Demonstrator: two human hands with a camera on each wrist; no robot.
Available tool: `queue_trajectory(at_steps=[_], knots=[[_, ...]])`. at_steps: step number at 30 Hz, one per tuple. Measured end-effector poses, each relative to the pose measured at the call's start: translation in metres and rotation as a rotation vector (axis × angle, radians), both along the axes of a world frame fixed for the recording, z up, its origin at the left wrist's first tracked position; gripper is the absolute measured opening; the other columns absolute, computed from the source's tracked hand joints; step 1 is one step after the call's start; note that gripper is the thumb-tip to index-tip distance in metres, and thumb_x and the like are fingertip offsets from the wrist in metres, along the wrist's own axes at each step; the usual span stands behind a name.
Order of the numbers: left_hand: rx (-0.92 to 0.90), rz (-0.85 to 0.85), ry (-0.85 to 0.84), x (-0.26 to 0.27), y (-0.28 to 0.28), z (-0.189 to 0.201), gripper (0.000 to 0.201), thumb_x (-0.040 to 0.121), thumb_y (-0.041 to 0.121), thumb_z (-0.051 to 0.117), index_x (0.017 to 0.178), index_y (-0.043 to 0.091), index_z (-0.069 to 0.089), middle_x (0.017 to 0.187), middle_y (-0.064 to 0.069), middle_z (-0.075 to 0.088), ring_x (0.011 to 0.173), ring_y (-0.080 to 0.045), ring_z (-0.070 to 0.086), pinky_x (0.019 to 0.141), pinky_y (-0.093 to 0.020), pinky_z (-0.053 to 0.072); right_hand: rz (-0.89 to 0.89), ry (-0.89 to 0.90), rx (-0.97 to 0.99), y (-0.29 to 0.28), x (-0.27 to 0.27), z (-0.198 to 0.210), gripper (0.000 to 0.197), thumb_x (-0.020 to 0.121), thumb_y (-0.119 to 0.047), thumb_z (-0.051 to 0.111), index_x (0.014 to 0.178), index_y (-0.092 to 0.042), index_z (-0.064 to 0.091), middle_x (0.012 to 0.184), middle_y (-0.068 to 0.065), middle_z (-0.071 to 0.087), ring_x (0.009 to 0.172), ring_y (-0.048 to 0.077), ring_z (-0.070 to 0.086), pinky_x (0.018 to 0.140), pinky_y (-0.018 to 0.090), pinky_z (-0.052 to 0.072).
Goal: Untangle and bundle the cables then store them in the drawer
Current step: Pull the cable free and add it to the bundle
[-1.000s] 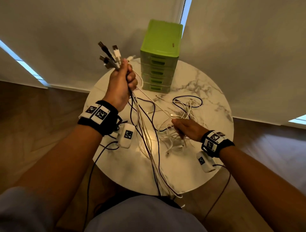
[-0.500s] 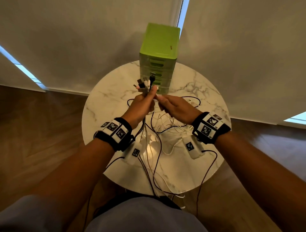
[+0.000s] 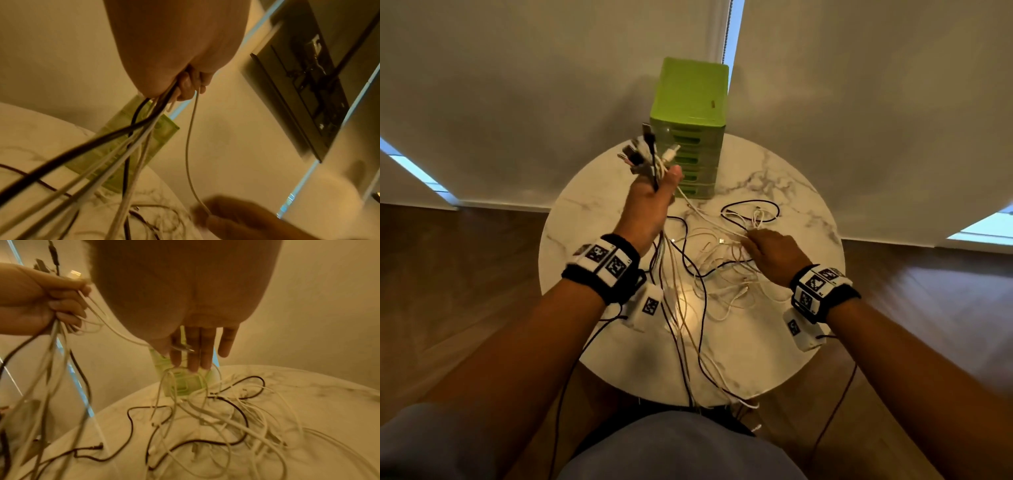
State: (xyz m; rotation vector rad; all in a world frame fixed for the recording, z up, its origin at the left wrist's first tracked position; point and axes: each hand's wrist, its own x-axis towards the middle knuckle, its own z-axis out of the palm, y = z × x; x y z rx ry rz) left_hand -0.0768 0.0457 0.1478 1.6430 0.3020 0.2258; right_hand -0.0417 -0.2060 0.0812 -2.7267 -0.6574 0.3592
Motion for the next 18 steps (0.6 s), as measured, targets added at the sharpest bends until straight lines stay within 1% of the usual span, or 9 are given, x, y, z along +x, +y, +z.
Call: queue_trajectory(at_steps=[2,4,6,8,10,12,15,17,18], knots=[[0.062,-0.086,0.016,-0.004,-0.021,-0.005,0.026,0.103,0.041,0.053,0.094,0.02,0.065,0.062,0.013,0.049,0.056,-0.004,0.043,0.064,-0.024,0.039,-0.001,-0.093,0.024,0.008,-0.002,0.005,0.04,0.096,-0.026,0.055,0.135,-0.021,0.053,0.134,0.008,0.057,0.123,0.031,0.052,0.101,0.043,0.038],[0.1,-0.155,0.004,-0.003,-0.043,-0.012,0.033,0.102,0.043,0.053,0.107,0.014,0.069,0.078,0.002,0.065,0.071,-0.01,0.058,0.076,-0.03,0.049,0.025,-0.047,0.144,0.019,-0.009,0.021,0.057,0.088,-0.023,0.064,0.142,-0.022,0.047,0.141,0.003,0.054,0.132,0.024,0.047,0.108,0.041,0.031],[0.104,-0.214,-0.005,-0.001,-0.062,-0.016,0.044,0.099,0.049,0.054,0.11,0.01,0.07,0.098,-0.01,0.074,0.093,-0.021,0.068,0.093,-0.042,0.054,0.038,0.102,0.331,0.027,-0.019,0.039,0.052,0.09,-0.024,0.063,0.14,-0.02,0.045,0.126,-0.002,0.065,0.119,0.017,0.058,0.102,0.036,0.04],[0.13,-0.279,-0.012,0.002,-0.079,-0.015,0.046,0.097,0.052,0.054,0.105,0.01,0.071,0.099,-0.01,0.075,0.098,-0.023,0.07,0.095,-0.045,0.053,-0.043,0.252,0.492,0.025,-0.03,0.051,0.033,0.1,-0.026,0.052,0.13,-0.017,0.045,0.105,-0.001,0.072,0.096,0.013,0.069,0.086,0.029,0.05],[0.162,-0.356,-0.036,0.008,-0.092,-0.012,0.038,0.101,0.046,0.054,0.1,0.012,0.071,0.092,-0.003,0.074,0.093,-0.019,0.07,0.093,-0.04,0.053,-0.109,0.199,0.531,0.012,-0.038,0.057,0.024,0.106,-0.032,0.041,0.122,-0.015,0.046,0.094,0.002,0.069,0.078,0.014,0.07,0.07,0.021,0.05],[0.187,-0.407,-0.027,0.015,-0.099,-0.009,0.03,0.102,0.045,0.052,0.092,0.022,0.069,0.078,0.011,0.068,0.082,-0.018,0.066,0.086,-0.034,0.052,-0.16,0.092,0.514,-0.008,-0.04,0.057,0.025,0.107,-0.035,0.036,0.112,-0.014,0.048,0.087,0.004,0.063,0.07,0.018,0.063,0.061,0.016,0.042],[0.14,-0.438,0.038,0.025,-0.1,-0.011,0.036,0.103,0.049,0.049,0.086,0.023,0.068,0.057,0.013,0.051,0.059,-0.014,0.05,0.069,-0.033,0.046,-0.215,-0.061,0.45,-0.046,-0.041,0.052,0.029,0.108,-0.033,0.035,0.103,-0.01,0.053,0.081,-0.005,0.056,0.071,0.01,0.048,0.066,0.022,0.031],[0.008,-0.467,0.059,0.029,-0.105,-0.009,0.036,0.105,0.043,0.049,0.087,0.017,0.066,0.053,0.012,0.041,0.05,-0.008,0.039,0.056,-0.027,0.039,-0.287,-0.067,0.384,-0.076,-0.045,0.044,0.03,0.108,-0.031,0.035,0.103,-0.01,0.055,0.079,-0.01,0.053,0.072,0.005,0.045,0.066,0.021,0.028],[-0.062,-0.485,0.055,0.029,-0.108,-0.005,0.035,0.106,0.039,0.048,0.087,0.014,0.064,0.054,0.009,0.038,0.048,-0.006,0.035,0.052,-0.022,0.034,-0.327,-0.053,0.349,-0.091,-0.048,0.038,0.03,0.108,-0.031,0.035,0.104,-0.01,0.056,0.078,-0.009,0.053,0.072,0.008,0.046,0.067,0.021,0.028]])
